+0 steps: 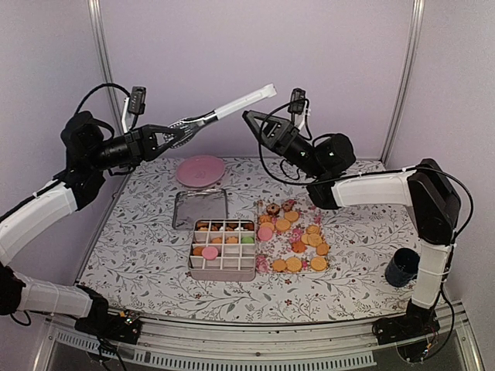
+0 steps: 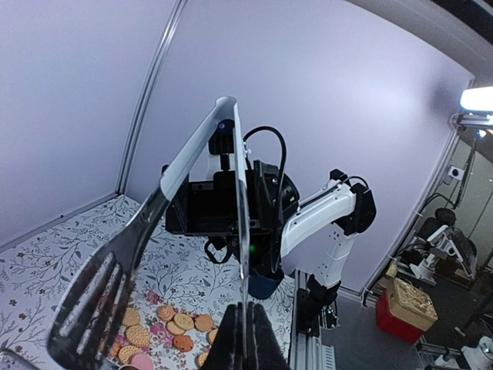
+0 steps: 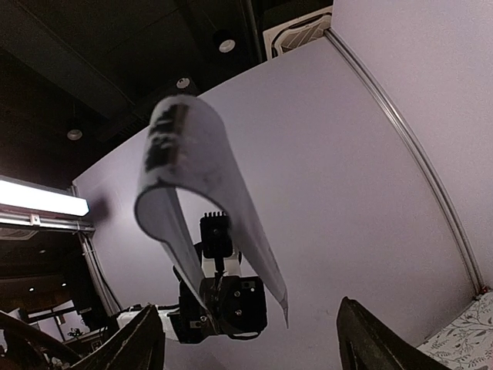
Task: Pack the cookies
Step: Pass from the left arm to the right
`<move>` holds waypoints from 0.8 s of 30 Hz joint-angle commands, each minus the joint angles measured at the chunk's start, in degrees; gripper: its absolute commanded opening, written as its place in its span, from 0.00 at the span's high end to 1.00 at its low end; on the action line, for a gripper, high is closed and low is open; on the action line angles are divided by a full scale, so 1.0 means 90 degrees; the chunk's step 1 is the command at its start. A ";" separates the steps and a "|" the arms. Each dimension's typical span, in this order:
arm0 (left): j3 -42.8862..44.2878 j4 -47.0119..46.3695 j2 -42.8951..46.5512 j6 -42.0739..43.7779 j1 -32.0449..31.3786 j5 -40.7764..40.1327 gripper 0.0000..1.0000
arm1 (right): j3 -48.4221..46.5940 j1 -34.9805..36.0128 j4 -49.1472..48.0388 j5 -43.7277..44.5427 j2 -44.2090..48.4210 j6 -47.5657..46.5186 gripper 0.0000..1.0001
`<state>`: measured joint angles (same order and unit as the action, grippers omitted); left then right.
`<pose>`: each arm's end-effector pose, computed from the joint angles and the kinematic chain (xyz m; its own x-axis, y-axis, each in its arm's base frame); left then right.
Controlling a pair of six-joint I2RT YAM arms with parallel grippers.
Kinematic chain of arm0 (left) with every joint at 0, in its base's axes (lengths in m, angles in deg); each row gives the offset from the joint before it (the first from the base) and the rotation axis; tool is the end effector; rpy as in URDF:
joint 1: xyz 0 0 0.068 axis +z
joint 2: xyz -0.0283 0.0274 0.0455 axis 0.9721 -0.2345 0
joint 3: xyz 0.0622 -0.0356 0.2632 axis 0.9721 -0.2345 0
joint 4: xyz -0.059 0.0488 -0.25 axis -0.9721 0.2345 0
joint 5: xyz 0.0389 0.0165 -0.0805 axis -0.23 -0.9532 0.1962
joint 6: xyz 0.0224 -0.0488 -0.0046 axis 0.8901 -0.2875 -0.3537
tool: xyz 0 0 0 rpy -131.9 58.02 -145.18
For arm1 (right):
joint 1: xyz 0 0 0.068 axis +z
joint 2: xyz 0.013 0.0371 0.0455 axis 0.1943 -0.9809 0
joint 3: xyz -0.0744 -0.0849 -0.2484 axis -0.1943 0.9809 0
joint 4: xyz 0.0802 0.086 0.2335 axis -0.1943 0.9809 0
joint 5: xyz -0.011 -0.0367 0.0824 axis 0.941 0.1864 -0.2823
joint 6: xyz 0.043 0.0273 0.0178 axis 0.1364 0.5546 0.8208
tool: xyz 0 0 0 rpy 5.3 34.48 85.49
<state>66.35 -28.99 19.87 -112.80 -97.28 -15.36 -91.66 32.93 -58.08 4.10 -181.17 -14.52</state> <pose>0.2288 -0.1178 0.3941 -0.3655 -0.2315 -0.9016 0.8956 0.1764 -0.4084 0.2954 0.3091 0.3376 -0.4067 0.6029 -0.6863 -0.9000 -0.1355 0.4143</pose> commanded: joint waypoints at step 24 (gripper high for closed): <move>0.0185 -0.0255 -0.0075 0.0219 0.0011 0.0139 1.00 | -0.1807 0.0331 0.0436 -0.0664 -0.0977 0.0576 0.46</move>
<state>66.57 -29.51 19.08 -112.14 -97.15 -15.08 -106.32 35.01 -55.42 0.38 -188.88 -10.43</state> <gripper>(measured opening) 0.006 0.541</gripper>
